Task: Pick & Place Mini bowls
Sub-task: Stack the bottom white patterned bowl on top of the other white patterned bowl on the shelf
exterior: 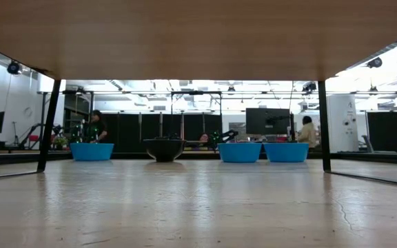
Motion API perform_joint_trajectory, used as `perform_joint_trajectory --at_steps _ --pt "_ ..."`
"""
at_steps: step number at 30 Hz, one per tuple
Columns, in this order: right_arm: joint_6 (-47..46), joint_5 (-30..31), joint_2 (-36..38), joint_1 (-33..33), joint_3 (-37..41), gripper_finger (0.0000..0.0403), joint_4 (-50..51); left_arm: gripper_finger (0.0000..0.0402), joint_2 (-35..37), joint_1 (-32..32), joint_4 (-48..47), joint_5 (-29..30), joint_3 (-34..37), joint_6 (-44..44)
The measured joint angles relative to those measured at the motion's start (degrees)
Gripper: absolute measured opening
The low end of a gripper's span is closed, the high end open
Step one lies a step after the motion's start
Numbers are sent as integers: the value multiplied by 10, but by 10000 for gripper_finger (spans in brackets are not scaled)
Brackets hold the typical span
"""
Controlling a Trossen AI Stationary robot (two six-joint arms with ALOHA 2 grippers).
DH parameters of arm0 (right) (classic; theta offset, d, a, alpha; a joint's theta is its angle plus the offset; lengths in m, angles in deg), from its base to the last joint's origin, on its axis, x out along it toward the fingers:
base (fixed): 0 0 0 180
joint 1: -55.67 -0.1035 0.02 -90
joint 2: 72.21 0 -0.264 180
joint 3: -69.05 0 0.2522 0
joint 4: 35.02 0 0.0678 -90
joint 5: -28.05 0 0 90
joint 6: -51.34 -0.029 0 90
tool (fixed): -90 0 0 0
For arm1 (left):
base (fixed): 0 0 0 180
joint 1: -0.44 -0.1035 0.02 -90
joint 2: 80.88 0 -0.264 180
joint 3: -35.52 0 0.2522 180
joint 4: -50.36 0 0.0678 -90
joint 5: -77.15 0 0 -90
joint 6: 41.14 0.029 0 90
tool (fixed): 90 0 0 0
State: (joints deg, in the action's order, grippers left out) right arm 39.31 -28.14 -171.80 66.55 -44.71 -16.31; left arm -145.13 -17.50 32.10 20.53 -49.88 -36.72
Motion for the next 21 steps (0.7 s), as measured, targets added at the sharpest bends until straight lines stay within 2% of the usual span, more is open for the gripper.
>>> perform_joint_trajectory --at_steps 14,18,21 --pt "-2 -15 1 4 0 57 0 10 3 33 2 16 0 0" --pt "0 -25 3 5 -7 39 4 37 6 50 0 8 -8 -10" --pt "5 -33 4 7 -18 30 5 68 10 58 3 -28 -21 -12"
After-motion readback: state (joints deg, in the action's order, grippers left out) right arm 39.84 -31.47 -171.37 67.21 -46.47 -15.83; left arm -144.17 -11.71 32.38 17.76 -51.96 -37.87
